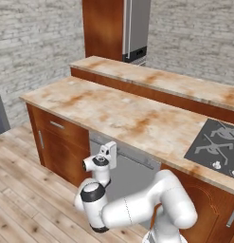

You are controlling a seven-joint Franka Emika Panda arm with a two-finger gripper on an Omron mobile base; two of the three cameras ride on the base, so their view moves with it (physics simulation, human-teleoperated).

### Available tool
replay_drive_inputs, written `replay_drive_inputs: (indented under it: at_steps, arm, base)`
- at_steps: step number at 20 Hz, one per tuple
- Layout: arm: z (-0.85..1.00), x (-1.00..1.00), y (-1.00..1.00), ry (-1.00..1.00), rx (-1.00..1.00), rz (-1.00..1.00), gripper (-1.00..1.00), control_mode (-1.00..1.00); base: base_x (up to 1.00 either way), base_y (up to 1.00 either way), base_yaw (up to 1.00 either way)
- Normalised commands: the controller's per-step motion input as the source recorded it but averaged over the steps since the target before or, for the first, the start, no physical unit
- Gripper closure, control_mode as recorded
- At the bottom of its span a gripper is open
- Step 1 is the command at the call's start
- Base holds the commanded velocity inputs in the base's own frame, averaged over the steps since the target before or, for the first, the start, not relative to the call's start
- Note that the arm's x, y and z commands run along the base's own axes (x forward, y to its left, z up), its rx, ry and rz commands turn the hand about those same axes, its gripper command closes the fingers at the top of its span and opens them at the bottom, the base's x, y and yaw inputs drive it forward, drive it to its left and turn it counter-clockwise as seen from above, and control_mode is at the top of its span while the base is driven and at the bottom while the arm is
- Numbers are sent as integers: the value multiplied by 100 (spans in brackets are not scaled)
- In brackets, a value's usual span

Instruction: Open the dishwasher door and pull out the top rack.

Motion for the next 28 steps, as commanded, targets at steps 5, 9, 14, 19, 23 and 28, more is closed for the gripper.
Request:
replay_drive_inputs:
  at_steps: [5, 9, 14, 19, 23, 28]
  arm:
    - [-50, -49, 54, 0, 0, -3, 100, -100]
    - [-63, -60, 61, 0, 0, -4, 100, -100]
    - [-76, -56, 55, 0, 0, -5, 100, -100]
    - [-80, -53, 52, 0, 0, -5, 100, -100]
    - [-79, -58, 52, 0, 0, -5, 100, -100]
    - [-78, -52, 51, 0, 0, -5, 100, -100]
  base:
    - [0, 0, 0]
    - [0, 0, 0]
    - [0, 0, 0]
    - [0, 0, 0]
    - [0, 0, 0]
    - [0, 0, 0]
